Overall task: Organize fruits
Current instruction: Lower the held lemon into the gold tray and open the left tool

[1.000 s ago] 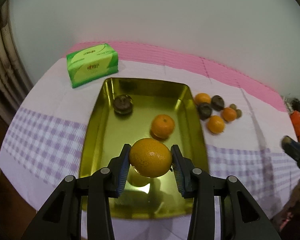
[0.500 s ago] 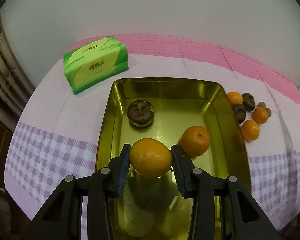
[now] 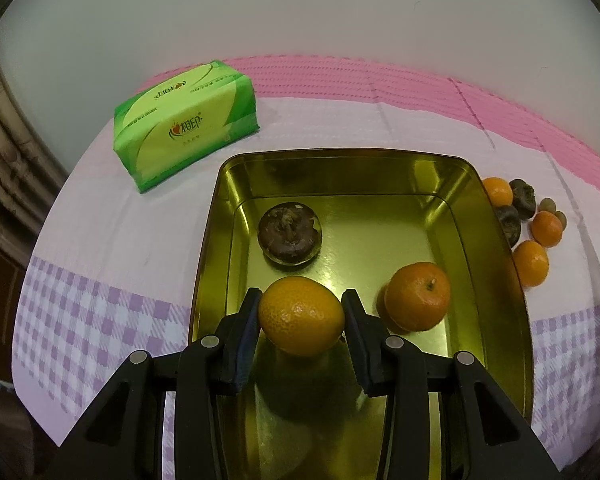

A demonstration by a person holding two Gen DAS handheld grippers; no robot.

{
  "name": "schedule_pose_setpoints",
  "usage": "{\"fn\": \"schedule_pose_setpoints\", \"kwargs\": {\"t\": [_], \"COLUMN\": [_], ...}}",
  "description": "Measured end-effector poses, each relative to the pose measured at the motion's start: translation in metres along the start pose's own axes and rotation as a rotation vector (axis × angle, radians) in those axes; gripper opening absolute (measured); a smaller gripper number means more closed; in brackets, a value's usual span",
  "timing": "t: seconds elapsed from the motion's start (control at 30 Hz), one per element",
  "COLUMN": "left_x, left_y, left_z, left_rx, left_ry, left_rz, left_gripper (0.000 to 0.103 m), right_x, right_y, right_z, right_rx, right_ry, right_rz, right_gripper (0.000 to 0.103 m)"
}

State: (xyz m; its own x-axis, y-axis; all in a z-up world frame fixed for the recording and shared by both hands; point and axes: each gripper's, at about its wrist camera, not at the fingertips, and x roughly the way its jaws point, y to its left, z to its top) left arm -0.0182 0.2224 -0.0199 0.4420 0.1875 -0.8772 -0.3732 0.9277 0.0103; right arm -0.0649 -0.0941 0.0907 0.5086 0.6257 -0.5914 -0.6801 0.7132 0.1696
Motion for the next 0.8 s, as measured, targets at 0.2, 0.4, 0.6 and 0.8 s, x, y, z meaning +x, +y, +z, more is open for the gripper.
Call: {"fn": "schedule_pose_setpoints", "kwargs": {"t": [0.2,0.4,0.6,0.8], "left_x": [0.006,0.011,0.007,-0.013], "left_y": [0.0,0.003,0.006,0.009], "left_z": [0.003,0.008,0.008,0.011], "left_rx": [0.004,-0.006,-0.02,-0.051], "left_ry": [0.014,0.031,0.023,-0.008], "left_rz": [0.018,0.024,0.032,0.006], "left_gripper": [0.041,0.042,0.042,0.042], "right_x": [0.001,0.001,0.001,-0.002], "right_y": [0.001,0.002,0.005,0.007], "right_z": [0.0,-0.001,-0.002,-0.004], "right_rx": [0.0,0.002,-0.001,0.003], "right_ry": [0.008,0.014,0.015,0.008], "right_rz": [0.002,0.002,0.005,0.011], "right_gripper": [0.024,0.024,0.024,0.024]}}
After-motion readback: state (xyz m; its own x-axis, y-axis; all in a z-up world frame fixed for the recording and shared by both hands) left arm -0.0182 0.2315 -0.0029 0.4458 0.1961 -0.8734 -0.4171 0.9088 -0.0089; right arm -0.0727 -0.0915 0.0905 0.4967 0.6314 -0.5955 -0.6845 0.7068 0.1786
